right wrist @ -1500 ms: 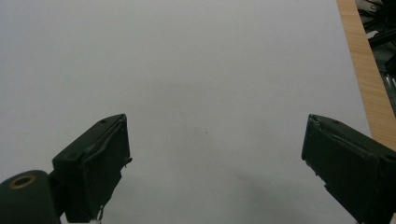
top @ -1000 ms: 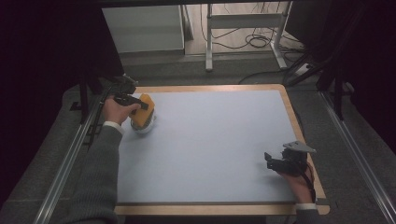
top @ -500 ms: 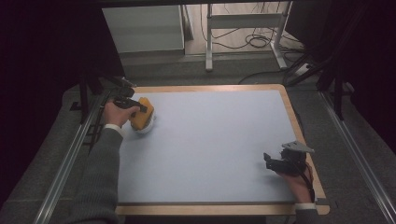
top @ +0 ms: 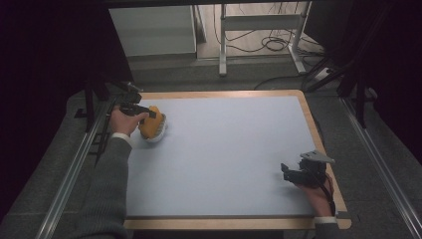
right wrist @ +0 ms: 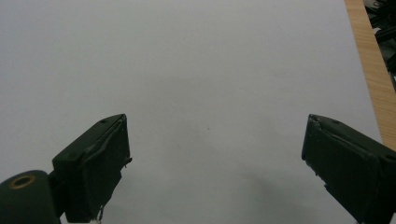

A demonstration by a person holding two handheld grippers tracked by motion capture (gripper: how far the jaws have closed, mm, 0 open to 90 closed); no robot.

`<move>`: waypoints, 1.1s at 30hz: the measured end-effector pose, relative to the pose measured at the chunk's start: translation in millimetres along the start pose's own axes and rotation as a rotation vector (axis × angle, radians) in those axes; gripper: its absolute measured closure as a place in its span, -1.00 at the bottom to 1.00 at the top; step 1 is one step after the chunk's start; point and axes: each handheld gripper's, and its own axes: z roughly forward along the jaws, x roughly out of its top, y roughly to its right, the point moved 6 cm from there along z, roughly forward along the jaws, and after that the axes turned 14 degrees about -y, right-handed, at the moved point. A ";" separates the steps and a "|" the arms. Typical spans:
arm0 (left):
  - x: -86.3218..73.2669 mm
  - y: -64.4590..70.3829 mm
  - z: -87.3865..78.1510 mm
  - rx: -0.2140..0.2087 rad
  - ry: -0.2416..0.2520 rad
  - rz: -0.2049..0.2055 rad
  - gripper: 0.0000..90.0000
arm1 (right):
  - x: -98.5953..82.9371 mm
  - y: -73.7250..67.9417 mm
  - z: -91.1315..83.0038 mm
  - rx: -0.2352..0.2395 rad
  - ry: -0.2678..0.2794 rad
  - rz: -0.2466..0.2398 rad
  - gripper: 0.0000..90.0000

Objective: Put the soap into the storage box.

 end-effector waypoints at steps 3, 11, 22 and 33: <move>-1.9 -5.5 -4.3 0.028 0.005 -0.007 -0.05 | 0.4 -1.5 -0.3 0.000 0.002 -0.006 -0.83; -9.0 -13.6 -16.5 0.055 0.052 -0.008 -0.30 | -0.2 -1.9 0.8 -0.001 -0.004 -0.008 -0.83; -31.3 3.0 -41.5 -0.001 0.157 0.095 -0.35 | -0.1 -2.0 1.9 0.001 -0.006 -0.008 -0.83; -76.6 29.0 -43.9 -0.055 0.195 0.240 -0.32 | 1.2 -1.6 -1.1 -0.003 0.003 -0.005 -0.83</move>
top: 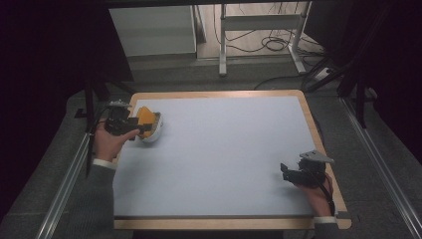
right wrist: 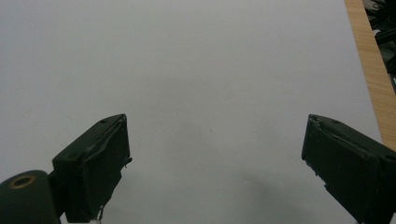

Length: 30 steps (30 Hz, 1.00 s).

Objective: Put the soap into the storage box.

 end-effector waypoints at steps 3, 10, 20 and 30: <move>-12.4 5.9 0.5 0.022 0.002 0.025 -0.32 | -0.1 0.1 -0.2 -0.001 0.000 0.001 -0.83; -40.5 21.7 10.1 -0.018 -0.009 0.068 -0.35 | 0.0 -1.3 0.5 -0.001 -0.002 -0.004 -0.83; -74.9 39.4 26.0 -0.062 0.008 0.072 -0.37 | 0.3 -2.1 -0.1 -0.001 0.000 -0.002 -0.83; -87.7 50.2 40.2 -0.069 -0.012 0.074 -0.44 | 0.6 -1.3 -0.2 -0.003 0.002 -0.003 -0.83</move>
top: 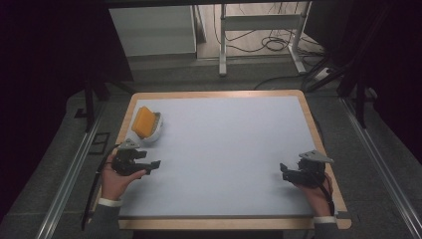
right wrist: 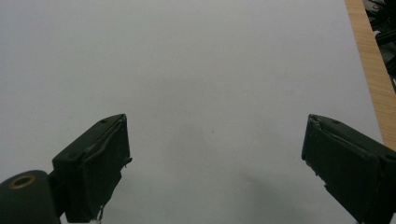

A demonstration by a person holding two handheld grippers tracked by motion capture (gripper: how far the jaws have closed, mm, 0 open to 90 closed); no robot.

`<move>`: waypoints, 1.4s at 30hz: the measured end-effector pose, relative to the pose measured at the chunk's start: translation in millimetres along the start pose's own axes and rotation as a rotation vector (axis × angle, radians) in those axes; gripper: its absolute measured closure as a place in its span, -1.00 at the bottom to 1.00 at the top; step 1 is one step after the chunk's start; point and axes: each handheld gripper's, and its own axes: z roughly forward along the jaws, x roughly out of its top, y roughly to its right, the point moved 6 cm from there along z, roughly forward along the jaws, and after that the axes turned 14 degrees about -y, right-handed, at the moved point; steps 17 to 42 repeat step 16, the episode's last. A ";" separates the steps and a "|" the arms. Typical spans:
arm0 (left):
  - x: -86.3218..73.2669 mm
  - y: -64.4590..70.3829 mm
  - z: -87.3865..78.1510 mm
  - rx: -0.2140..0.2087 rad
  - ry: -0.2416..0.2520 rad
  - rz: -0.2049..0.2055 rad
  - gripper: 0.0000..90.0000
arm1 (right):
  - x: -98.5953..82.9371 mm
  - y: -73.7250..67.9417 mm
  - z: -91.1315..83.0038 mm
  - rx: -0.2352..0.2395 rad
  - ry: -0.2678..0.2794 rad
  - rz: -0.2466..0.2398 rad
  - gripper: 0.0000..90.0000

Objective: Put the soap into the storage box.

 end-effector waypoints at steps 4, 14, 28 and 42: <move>-1.2 1.8 5.4 -0.006 -0.005 -0.014 -0.46 | -0.4 0.4 -1.0 0.001 0.004 0.001 -0.83; -1.6 4.8 6.2 0.004 0.008 -0.008 -0.49 | -0.2 -1.0 -2.1 0.000 0.014 -0.010 -0.83; -2.1 3.9 5.9 0.006 0.010 -0.007 -0.50 | 0.1 -1.5 -2.4 0.001 0.016 -0.010 -0.83; -2.1 3.9 5.9 0.006 0.010 -0.007 -0.50 | 0.1 -1.5 -2.4 0.001 0.016 -0.010 -0.83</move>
